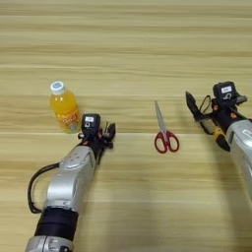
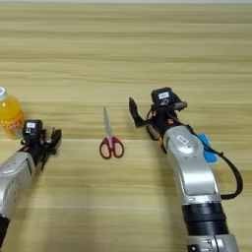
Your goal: Move the objects on the table
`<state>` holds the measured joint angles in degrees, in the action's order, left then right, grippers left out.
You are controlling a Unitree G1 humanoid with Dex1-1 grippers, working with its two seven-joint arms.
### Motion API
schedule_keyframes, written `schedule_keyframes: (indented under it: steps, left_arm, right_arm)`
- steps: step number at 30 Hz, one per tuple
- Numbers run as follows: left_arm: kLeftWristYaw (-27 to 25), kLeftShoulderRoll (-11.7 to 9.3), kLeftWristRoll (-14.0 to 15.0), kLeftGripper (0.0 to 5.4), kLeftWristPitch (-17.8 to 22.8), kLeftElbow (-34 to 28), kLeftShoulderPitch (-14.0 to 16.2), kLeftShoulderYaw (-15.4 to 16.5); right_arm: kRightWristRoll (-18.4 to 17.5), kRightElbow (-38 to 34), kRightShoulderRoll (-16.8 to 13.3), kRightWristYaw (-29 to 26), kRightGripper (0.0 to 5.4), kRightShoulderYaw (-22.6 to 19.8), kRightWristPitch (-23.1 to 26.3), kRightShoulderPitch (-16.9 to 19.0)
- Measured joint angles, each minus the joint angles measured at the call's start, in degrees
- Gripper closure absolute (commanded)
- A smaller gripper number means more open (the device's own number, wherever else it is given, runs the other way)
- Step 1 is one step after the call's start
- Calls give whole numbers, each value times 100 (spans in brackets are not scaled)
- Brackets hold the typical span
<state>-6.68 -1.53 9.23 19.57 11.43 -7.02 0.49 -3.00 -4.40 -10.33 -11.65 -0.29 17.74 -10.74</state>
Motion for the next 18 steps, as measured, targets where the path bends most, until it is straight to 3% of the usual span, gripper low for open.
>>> schedule_keyframes:
  steps: [18]
  left_arm:
    - [-309, 157, 37, 53, -474, -225, 17, 24]
  right_arm:
    - [-73, 658, 72, -133, 0, -16, -846, -21]
